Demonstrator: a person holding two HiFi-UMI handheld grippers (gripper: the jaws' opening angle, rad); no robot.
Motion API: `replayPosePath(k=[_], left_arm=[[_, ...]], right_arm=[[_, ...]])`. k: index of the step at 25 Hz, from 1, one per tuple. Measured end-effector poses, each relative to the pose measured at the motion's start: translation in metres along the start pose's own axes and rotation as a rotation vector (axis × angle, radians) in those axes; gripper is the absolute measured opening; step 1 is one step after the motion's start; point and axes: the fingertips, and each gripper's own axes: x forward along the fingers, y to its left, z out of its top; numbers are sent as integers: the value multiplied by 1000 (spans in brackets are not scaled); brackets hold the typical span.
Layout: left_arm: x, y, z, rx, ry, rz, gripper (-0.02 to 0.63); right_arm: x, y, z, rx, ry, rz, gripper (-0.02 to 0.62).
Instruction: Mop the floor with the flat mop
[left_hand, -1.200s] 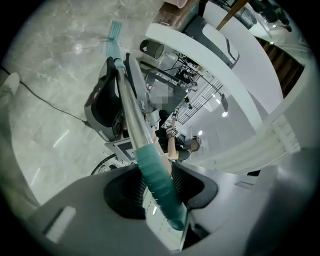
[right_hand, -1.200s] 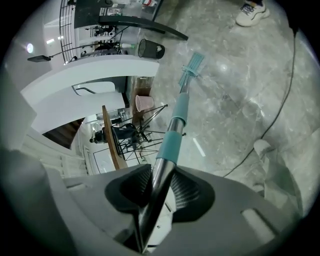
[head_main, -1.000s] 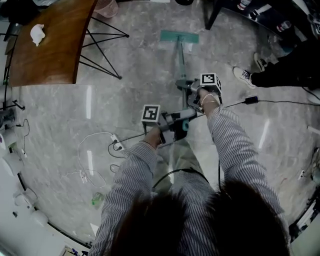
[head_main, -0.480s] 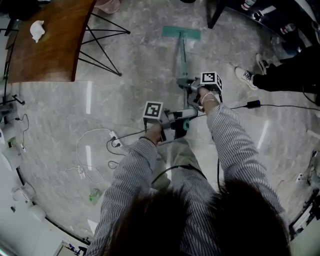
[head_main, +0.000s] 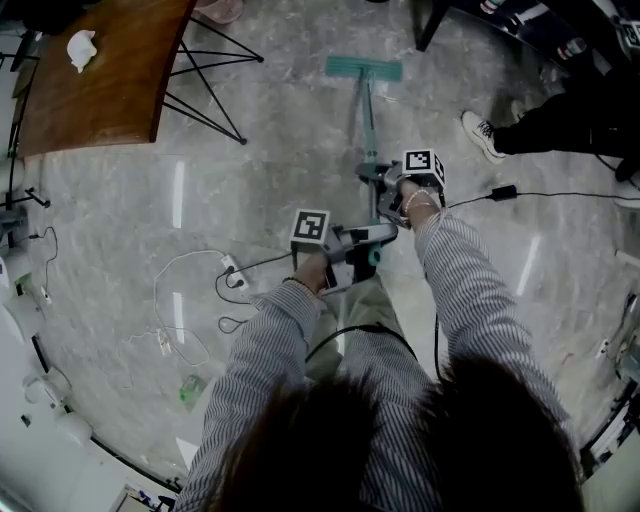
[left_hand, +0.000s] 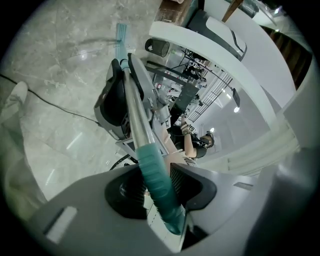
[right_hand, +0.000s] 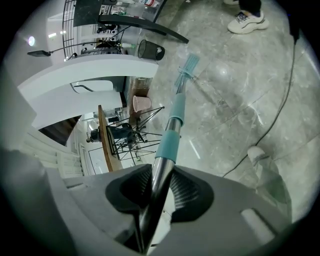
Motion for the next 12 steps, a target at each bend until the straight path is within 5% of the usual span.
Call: replayPosePath(k=[12], left_arm=[[-124,90,-168,-8,128,91,130]], right_arm=[[13,-95,-198,47,-38,19,107]])
